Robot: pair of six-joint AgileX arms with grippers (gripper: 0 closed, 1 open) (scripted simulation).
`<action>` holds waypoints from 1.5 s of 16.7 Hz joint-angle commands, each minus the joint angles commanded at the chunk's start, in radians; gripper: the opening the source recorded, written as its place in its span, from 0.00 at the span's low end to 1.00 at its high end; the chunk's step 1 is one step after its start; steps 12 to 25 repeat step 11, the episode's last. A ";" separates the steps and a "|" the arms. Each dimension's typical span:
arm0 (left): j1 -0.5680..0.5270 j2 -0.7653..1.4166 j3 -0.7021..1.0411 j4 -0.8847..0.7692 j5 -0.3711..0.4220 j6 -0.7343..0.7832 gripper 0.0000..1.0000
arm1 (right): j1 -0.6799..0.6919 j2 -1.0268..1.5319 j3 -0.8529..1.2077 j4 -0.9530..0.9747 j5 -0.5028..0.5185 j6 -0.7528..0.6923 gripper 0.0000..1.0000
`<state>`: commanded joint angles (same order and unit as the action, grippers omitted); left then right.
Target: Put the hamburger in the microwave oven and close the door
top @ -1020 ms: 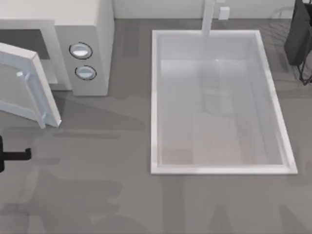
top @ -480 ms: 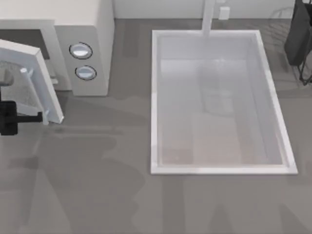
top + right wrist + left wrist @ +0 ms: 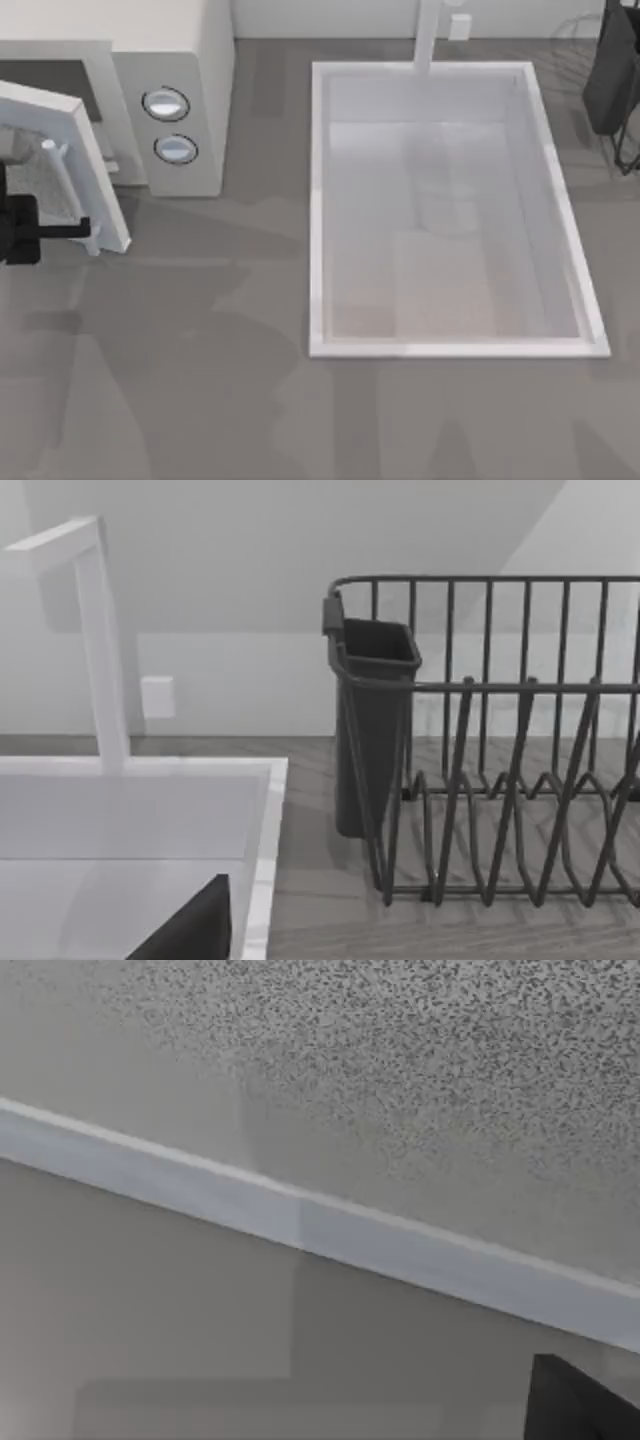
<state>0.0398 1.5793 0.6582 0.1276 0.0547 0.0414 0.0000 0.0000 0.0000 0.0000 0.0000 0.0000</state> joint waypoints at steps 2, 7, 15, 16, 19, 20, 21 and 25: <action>-0.003 0.057 0.058 -0.004 -0.002 -0.002 0.00 | 0.000 0.000 0.000 0.000 0.000 0.000 1.00; -0.014 0.281 0.312 -0.025 -0.009 -0.010 0.00 | 0.000 0.000 0.000 0.000 0.000 0.000 1.00; -0.019 0.350 0.383 -0.032 -0.011 -0.012 0.00 | 0.000 0.000 0.000 0.000 0.000 0.000 1.00; -0.019 0.350 0.383 -0.032 -0.011 -0.012 0.00 | 0.000 0.000 0.000 0.000 0.000 0.000 1.00; -0.019 0.350 0.383 -0.032 -0.011 -0.012 0.00 | 0.000 0.000 0.000 0.000 0.000 0.000 1.00; -0.019 0.350 0.383 -0.032 -0.011 -0.012 0.00 | 0.000 0.000 0.000 0.000 0.000 0.000 1.00; -0.019 0.350 0.383 -0.032 -0.011 -0.012 0.00 | 0.000 0.000 0.000 0.000 0.000 0.000 1.00; -0.019 0.350 0.383 -0.032 -0.011 -0.012 0.00 | 0.000 0.000 0.000 0.000 0.000 0.000 1.00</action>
